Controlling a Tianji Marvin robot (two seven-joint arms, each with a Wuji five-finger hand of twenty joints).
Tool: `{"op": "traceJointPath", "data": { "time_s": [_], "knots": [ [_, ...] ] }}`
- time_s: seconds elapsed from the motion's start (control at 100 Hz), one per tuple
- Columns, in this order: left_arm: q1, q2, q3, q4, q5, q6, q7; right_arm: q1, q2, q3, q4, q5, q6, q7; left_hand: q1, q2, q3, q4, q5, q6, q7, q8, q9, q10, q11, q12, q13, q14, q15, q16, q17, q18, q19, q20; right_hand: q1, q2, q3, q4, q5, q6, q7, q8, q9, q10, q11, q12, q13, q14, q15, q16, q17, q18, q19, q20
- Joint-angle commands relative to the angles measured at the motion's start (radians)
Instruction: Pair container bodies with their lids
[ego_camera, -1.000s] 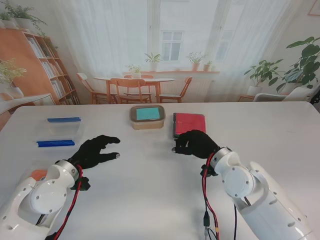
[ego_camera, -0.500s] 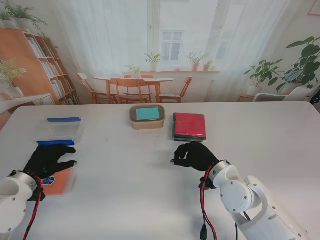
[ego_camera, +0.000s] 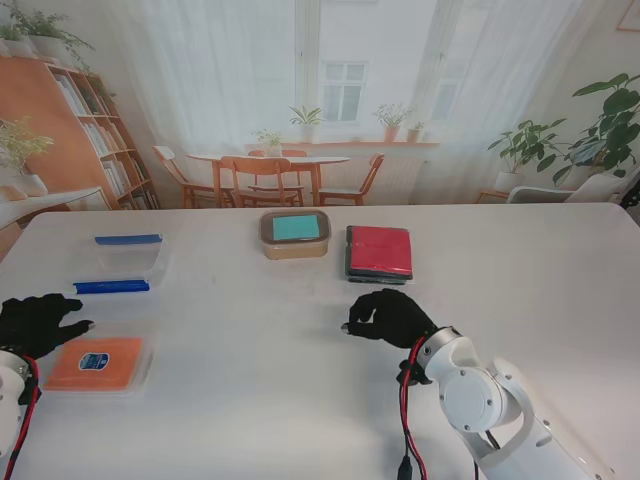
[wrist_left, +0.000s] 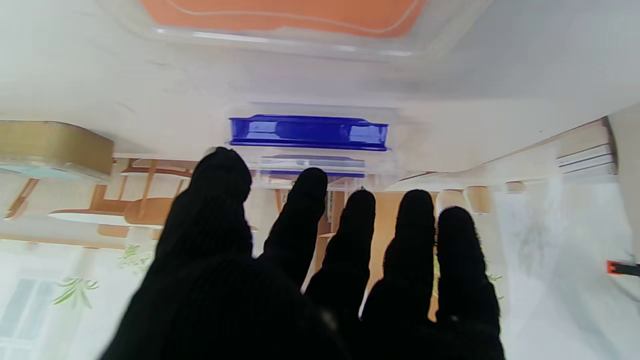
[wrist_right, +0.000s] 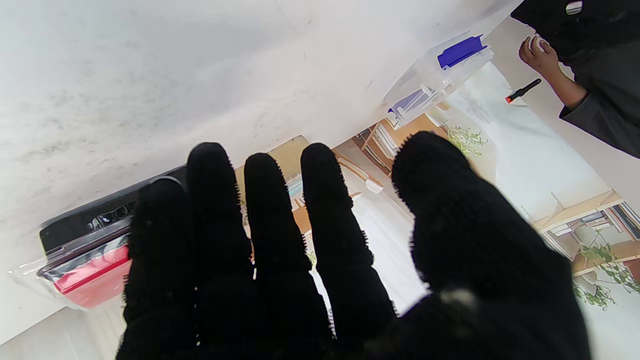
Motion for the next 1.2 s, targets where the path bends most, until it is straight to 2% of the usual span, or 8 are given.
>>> {"op": "traceJointPath", "data": {
  "time_s": [0.0, 0.08, 0.26, 0.36, 0.56, 0.71, 0.99, 1.19],
  "knots": [
    [-0.020, 0.008, 0.001, 0.031, 0.013, 0.019, 0.001, -0.006, -0.002, 0.000, -0.005, 0.000, 0.004, 0.014, 0.009, 0.028, -0.019, -0.020, -0.035, 0.021, -0.037, -0.022, -0.041, 0.032, -0.021, -0.021, -0.045, -0.002, -0.027, -0.017, -0.023, 0.005, -0.035, -0.028, 0.020, 0.020, -0.016, 0.013, -0.017, -0.016, -0.008, -0.017, -0.037, -0.012, -0.008, -0.005, -0.028, 0.027, -0.016, -0.002, -0.017, -0.002, -0.014, -0.010],
    [-0.042, 0.011, 0.010, 0.061, 0.027, 0.046, -0.002, -0.009, -0.001, 0.001, -0.008, -0.006, 0.007, 0.015, 0.005, 0.031, -0.020, -0.020, -0.070, 0.008, -0.051, -0.031, -0.070, 0.031, -0.030, -0.027, -0.065, 0.002, -0.033, -0.022, -0.030, 0.007, -0.043, -0.041, 0.019, 0.022, -0.017, 0.014, -0.026, -0.019, -0.016, -0.018, -0.046, -0.014, -0.012, -0.007, -0.036, 0.023, -0.026, -0.005, -0.027, 0.004, -0.026, -0.013],
    [-0.068, 0.014, 0.028, 0.107, 0.040, 0.116, -0.009, -0.025, -0.001, 0.013, -0.017, -0.025, 0.018, 0.007, -0.005, 0.037, -0.022, -0.020, -0.115, -0.002, -0.055, -0.043, -0.105, 0.041, -0.039, -0.036, -0.087, 0.022, -0.033, -0.028, -0.029, 0.045, -0.061, -0.083, 0.014, 0.034, -0.020, 0.023, -0.067, -0.033, -0.070, -0.002, -0.077, -0.019, -0.035, -0.023, -0.060, 0.014, -0.081, -0.023, -0.064, 0.041, -0.092, -0.034],
    [-0.062, 0.014, 0.029, 0.110, 0.039, 0.150, -0.027, -0.037, -0.001, 0.023, -0.021, -0.039, 0.021, -0.002, -0.012, 0.040, -0.024, -0.021, -0.133, 0.015, -0.058, -0.046, -0.122, 0.050, -0.041, -0.038, -0.092, 0.032, -0.029, -0.027, -0.019, 0.063, -0.057, -0.089, 0.012, 0.034, -0.022, 0.023, -0.096, -0.041, -0.102, 0.007, -0.099, -0.025, -0.063, -0.040, -0.083, 0.009, -0.139, -0.043, -0.097, 0.069, -0.148, -0.057],
    [-0.042, 0.011, 0.029, 0.113, 0.042, 0.196, -0.028, -0.049, -0.003, 0.036, -0.021, -0.047, 0.026, -0.016, -0.016, 0.035, -0.023, -0.019, -0.121, 0.061, -0.057, -0.052, -0.115, 0.069, -0.035, -0.037, -0.080, 0.050, -0.009, -0.022, 0.006, 0.089, -0.026, -0.085, 0.008, 0.036, -0.020, 0.023, -0.121, -0.050, -0.132, 0.015, -0.117, -0.034, -0.091, -0.055, -0.108, 0.010, -0.238, -0.081, -0.140, 0.112, -0.227, -0.093],
    [-0.037, 0.011, 0.034, 0.126, 0.046, 0.228, -0.027, -0.051, -0.004, 0.037, -0.021, -0.045, 0.030, -0.018, -0.020, 0.032, -0.022, -0.017, -0.120, 0.075, -0.064, -0.057, -0.119, 0.074, -0.032, -0.036, -0.076, 0.056, 0.002, -0.021, 0.014, 0.090, -0.012, -0.082, 0.007, 0.036, -0.021, 0.023, -0.125, -0.053, -0.136, 0.016, -0.122, -0.034, -0.097, -0.057, -0.112, 0.008, -0.253, -0.086, -0.147, 0.119, -0.238, -0.099],
    [-0.052, 0.012, 0.064, 0.170, 0.034, 0.264, -0.023, -0.048, -0.004, 0.031, -0.023, -0.036, 0.045, -0.013, -0.019, 0.029, -0.021, -0.015, -0.127, 0.087, -0.076, -0.061, -0.127, 0.081, -0.017, -0.028, -0.066, 0.072, 0.038, -0.012, 0.045, 0.046, 0.043, -0.061, 0.008, 0.036, -0.020, 0.024, -0.131, -0.056, -0.141, 0.019, -0.129, -0.033, -0.101, -0.057, -0.119, 0.006, -0.262, -0.087, -0.153, 0.123, -0.245, -0.103],
    [-0.058, 0.011, 0.085, 0.190, 0.023, 0.292, -0.017, -0.045, -0.005, 0.029, -0.016, -0.034, 0.042, -0.014, -0.018, 0.027, -0.020, -0.013, -0.125, 0.100, -0.078, -0.061, -0.125, 0.093, -0.005, -0.021, -0.051, 0.091, 0.064, -0.006, 0.062, 0.045, 0.063, -0.052, 0.006, 0.038, -0.020, 0.024, -0.135, -0.061, -0.144, 0.020, -0.132, -0.034, -0.101, -0.057, -0.120, 0.004, -0.265, -0.086, -0.157, 0.125, -0.250, -0.105]
  ]
}}
